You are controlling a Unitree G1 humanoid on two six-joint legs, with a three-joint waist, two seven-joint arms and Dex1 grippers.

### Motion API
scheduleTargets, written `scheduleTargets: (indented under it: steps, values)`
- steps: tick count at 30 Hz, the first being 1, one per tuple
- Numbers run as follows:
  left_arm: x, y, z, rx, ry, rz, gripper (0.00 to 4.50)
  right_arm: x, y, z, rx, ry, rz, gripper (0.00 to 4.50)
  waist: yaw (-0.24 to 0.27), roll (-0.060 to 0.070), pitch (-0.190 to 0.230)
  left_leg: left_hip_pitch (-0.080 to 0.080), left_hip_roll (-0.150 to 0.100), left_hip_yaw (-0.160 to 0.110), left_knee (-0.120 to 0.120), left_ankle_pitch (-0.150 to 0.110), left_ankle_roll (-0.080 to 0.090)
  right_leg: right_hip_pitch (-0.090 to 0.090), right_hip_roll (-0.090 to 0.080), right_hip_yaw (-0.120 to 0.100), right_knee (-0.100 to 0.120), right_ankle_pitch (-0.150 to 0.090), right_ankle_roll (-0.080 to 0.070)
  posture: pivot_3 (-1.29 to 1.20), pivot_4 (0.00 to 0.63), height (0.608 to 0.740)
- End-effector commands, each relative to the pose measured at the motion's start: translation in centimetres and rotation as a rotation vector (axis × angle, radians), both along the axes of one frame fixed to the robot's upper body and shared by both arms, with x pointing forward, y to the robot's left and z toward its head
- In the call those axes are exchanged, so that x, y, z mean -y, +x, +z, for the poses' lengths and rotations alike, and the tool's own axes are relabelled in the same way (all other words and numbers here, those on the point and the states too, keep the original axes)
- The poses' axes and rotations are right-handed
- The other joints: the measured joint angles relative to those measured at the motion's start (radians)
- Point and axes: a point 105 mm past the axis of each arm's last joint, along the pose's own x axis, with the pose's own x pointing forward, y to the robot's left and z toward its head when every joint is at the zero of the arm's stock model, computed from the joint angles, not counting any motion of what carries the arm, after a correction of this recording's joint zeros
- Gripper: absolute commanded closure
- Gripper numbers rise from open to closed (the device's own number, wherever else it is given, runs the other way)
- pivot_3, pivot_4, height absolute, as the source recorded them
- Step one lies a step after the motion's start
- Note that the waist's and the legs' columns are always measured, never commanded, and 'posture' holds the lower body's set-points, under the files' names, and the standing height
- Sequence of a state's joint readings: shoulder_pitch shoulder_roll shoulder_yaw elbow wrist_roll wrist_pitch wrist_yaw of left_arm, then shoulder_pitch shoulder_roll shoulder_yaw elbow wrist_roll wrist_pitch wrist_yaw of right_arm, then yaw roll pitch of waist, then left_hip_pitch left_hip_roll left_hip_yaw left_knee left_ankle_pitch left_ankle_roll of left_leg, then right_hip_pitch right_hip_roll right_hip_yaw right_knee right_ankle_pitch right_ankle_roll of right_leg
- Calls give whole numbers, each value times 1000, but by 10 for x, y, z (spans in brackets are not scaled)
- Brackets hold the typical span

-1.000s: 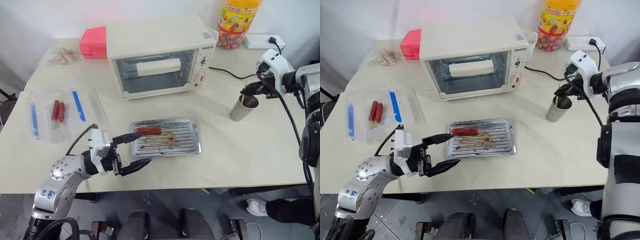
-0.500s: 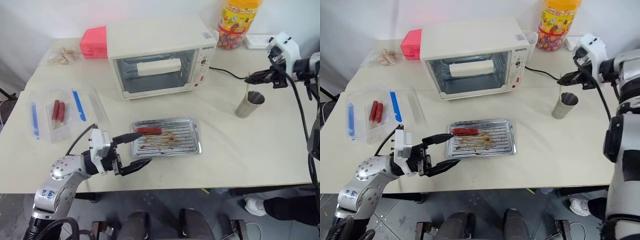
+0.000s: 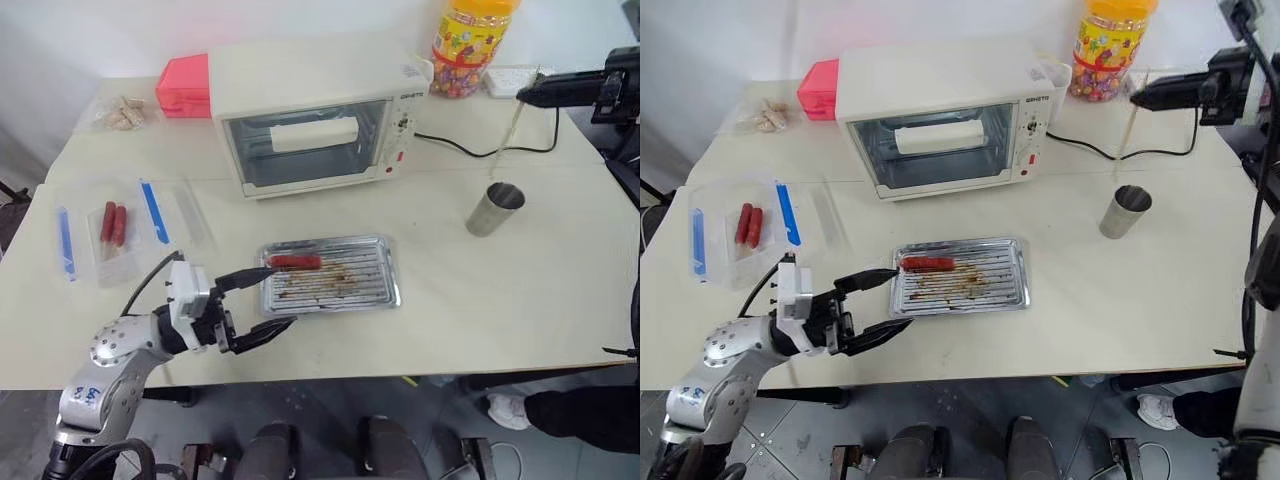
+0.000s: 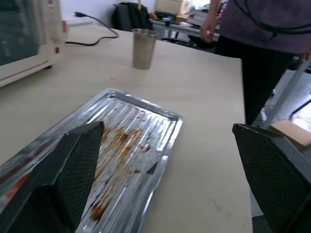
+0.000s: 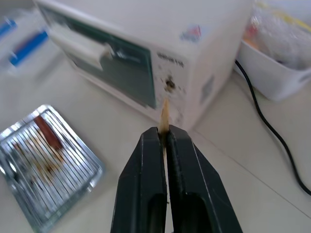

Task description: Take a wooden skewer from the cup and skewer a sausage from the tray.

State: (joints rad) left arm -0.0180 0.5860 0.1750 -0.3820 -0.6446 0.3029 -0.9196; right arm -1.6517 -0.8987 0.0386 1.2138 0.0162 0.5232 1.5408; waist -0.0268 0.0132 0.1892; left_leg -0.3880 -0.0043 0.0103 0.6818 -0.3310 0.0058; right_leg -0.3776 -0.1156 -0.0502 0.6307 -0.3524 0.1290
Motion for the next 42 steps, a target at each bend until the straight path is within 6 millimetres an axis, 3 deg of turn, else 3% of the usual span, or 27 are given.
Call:
scheduleTargets:
  steps: [1, 7, 11, 18, 23, 30, 42]
  values:
    - [-15, -2, 8, -5, -28, 41, 0, -20, -14, 1, 1, 70, 177, 4456, 1, 0, 0, 0, 0, 0, 0, 0, 0, 0, 0, 0, 0, 0, 0, 0, 150, 740]
    - [-39, -8, 0, -71, -39, 115, 0, -52, -26, -40, -50, 215, 376, 4456, 3, -1, 0, 0, -1, -2, 1, 0, 0, 1, -1, -1, 1, 0, 0, 0, 150, 740]
    - [-50, -14, -6, -88, -42, 165, 0, -81, -47, -73, 10, 317, 509, 4456, 4, -2, -1, 0, 0, -3, 1, 0, 0, 1, -1, -2, 1, 0, 0, 0, 150, 740]
    - [-62, -22, -23, -147, -48, 218, 0, -119, -71, -90, 40, 476, 595, 4456, 6, -2, -1, 0, 0, -3, 2, 0, 0, 1, -1, -1, 3, 0, 0, 0, 150, 740]
    - [-45, -18, -14, -108, -124, 201, 0, -130, -79, -92, 33, 521, 610, 4456, 13, -3, -2, 1, -1, -3, 2, 0, 0, 1, -1, -1, 5, 0, 0, 0, 150, 740]
    - [8, 8, 23, -10, -288, 31, 0, -137, -80, -81, -34, 606, 630, 4456, 27, -5, -3, 1, -1, -3, 3, 0, 0, 1, -1, 0, 6, 0, 0, 0, 150, 740]
    - [71, 34, 44, 72, -430, -122, 0, -139, -73, -72, -58, 687, 599, 4456, 24, -6, -3, 1, -1, -2, 3, 0, 0, 1, 0, -1, 6, 0, 0, 0, 150, 740]
